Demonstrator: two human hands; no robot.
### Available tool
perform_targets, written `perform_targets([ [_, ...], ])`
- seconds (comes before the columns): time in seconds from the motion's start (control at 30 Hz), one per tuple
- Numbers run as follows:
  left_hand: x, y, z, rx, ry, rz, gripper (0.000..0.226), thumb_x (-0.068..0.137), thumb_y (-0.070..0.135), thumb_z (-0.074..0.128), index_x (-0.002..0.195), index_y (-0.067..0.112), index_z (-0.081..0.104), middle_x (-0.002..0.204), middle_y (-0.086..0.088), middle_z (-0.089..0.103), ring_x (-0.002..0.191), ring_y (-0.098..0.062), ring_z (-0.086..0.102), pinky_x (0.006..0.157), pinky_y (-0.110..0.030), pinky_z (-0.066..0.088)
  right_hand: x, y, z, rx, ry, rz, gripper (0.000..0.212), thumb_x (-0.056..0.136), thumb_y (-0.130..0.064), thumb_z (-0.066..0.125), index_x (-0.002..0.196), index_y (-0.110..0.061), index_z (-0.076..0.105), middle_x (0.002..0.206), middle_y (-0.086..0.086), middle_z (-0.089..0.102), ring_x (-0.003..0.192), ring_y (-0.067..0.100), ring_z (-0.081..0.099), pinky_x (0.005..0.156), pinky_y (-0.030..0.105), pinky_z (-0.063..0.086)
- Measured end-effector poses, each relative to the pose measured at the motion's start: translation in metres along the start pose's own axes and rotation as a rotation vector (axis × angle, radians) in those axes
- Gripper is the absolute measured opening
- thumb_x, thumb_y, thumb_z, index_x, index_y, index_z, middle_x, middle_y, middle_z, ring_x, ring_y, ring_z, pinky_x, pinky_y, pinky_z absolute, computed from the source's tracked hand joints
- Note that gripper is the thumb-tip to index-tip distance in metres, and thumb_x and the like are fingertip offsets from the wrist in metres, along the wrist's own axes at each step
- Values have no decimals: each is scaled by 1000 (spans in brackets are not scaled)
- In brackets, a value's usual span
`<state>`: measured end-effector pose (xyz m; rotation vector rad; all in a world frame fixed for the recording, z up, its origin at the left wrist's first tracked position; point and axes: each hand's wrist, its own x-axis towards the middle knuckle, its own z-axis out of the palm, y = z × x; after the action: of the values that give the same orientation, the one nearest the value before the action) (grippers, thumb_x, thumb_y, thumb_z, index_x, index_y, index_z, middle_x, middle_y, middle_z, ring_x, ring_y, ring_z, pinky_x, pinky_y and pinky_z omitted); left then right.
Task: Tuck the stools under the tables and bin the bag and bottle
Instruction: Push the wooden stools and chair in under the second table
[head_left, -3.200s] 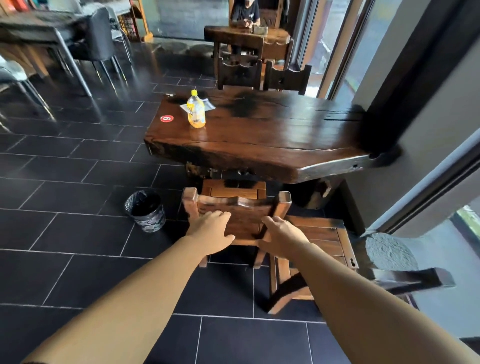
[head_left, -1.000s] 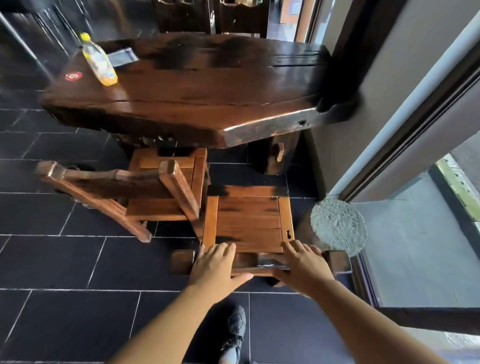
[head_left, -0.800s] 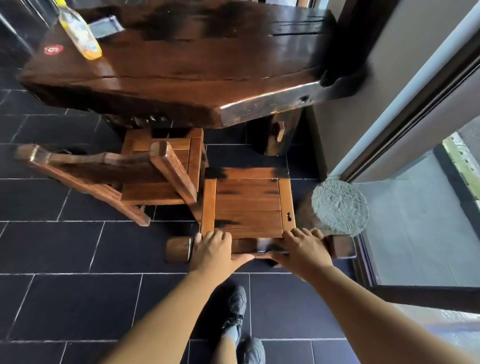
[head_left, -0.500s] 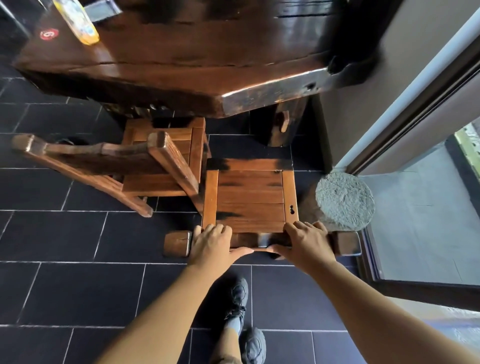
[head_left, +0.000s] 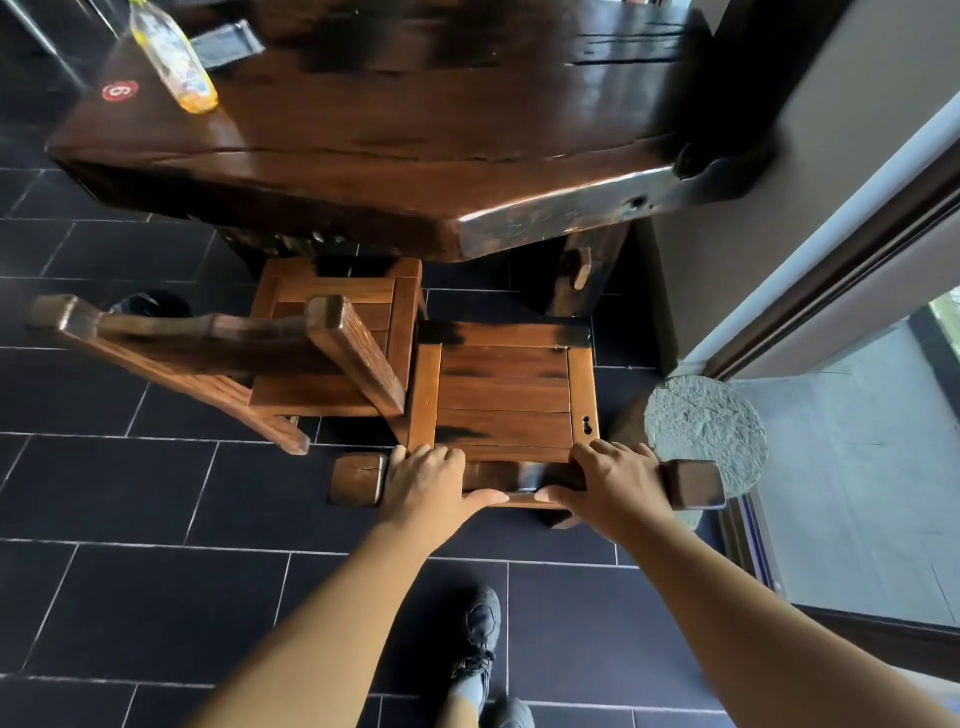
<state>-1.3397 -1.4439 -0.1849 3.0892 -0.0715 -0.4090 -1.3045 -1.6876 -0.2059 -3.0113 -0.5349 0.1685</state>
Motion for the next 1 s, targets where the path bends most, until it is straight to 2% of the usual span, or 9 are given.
perform_targets([
  [0.1,13,-7,-3,12,0,-3,75,78,86,37,107,23,64,111,5,69,108,-20,58,96,-41,35,14,-1,-3,13,17,5,75,64,-87,28,90,-25,63,91,-7,69,92,21,65,76,36,36],
  [0.2,27,-13,-7,6,-6,-2,75,78,87,37,108,23,63,111,5,69,109,-20,58,98,-43,36,30,-1,-3,18,12,5,76,64,-87,27,91,-26,63,92,-7,69,93,21,65,78,36,38],
  [0.37,51,-20,-14,-5,-4,4,77,78,87,37,113,23,64,114,5,69,110,-20,59,98,-44,37,54,1,-5,19,-2,6,60,71,-82,54,93,-27,61,95,-9,69,94,20,65,79,36,37],
  [0.43,60,-22,-15,-8,5,6,78,78,87,38,114,22,64,114,4,69,109,-20,59,97,-43,38,64,3,-6,16,-6,16,58,72,-80,57,94,-27,61,95,-10,68,95,19,65,80,36,39],
  [0.6,82,-25,-20,-3,8,8,80,79,87,36,114,21,64,113,3,69,109,-21,60,98,-44,37,85,8,-7,21,-6,30,57,71,-80,58,93,-27,61,93,-9,68,93,20,66,82,37,43],
  [1.0,117,-28,-27,4,25,13,80,78,88,33,106,20,64,106,3,69,103,-22,61,98,-46,38,122,19,-19,-1,-19,9,61,73,-85,49,92,-27,57,96,-7,67,94,20,64,80,37,37],
])
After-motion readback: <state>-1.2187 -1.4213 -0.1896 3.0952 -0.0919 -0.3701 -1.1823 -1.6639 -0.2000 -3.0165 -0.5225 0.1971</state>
